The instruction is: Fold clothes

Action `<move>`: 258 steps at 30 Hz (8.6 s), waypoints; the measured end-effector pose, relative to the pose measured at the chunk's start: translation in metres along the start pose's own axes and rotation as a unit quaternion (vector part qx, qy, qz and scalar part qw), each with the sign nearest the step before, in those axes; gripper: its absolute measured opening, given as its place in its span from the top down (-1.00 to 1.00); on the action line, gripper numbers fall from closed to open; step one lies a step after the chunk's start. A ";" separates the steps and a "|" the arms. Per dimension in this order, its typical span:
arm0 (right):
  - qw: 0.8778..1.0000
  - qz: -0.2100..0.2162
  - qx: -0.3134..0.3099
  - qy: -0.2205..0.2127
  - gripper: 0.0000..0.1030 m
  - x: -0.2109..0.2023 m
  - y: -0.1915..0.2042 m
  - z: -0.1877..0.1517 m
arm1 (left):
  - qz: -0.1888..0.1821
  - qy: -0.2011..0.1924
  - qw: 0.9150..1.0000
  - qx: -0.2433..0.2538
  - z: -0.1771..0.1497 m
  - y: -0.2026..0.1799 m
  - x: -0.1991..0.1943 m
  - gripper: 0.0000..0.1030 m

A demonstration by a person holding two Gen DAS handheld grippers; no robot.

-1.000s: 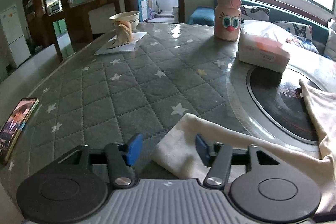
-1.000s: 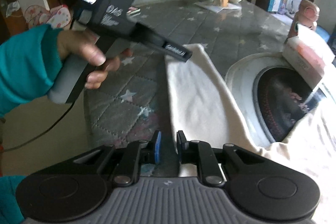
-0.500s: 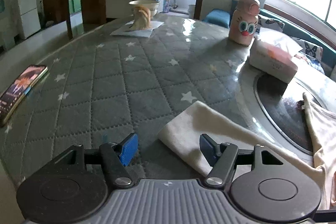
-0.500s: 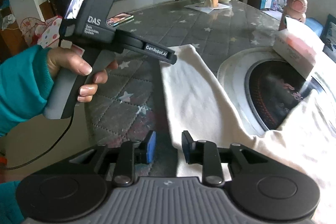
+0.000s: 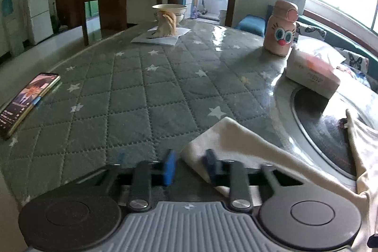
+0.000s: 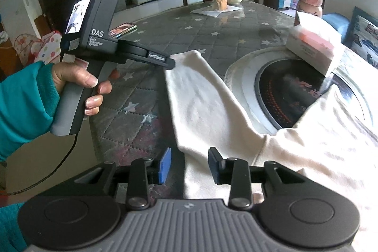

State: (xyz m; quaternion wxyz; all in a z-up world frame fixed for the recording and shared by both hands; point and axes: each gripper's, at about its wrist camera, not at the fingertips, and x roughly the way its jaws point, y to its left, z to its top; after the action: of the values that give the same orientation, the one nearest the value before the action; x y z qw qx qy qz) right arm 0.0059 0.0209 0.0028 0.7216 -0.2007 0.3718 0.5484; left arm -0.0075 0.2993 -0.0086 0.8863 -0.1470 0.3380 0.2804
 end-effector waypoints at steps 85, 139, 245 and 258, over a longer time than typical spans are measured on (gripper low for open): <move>0.952 -0.152 0.236 -0.126 0.88 -0.178 -0.092 -0.084 | -0.222 -0.005 0.933 0.283 -0.087 -0.134 -0.080 0.29; 0.966 -0.201 0.160 -0.039 0.69 -0.105 -0.098 -0.132 | -0.306 0.017 0.887 0.345 -0.069 -0.213 -0.058 0.04; 0.992 -0.096 0.064 -0.054 0.85 -0.208 0.010 -0.163 | -0.437 0.001 0.798 0.414 -0.101 -0.101 -0.196 0.89; 0.986 -0.122 0.094 -0.067 0.85 -0.212 -0.065 -0.119 | -0.409 -0.046 0.809 0.420 -0.042 -0.165 -0.151 0.89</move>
State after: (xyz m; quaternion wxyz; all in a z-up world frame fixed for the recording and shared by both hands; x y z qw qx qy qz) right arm 0.0033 -0.2191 0.0790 0.8219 -0.1384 0.3453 0.4314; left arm -0.0237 0.0885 0.0749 0.9088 0.1277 0.2907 -0.2706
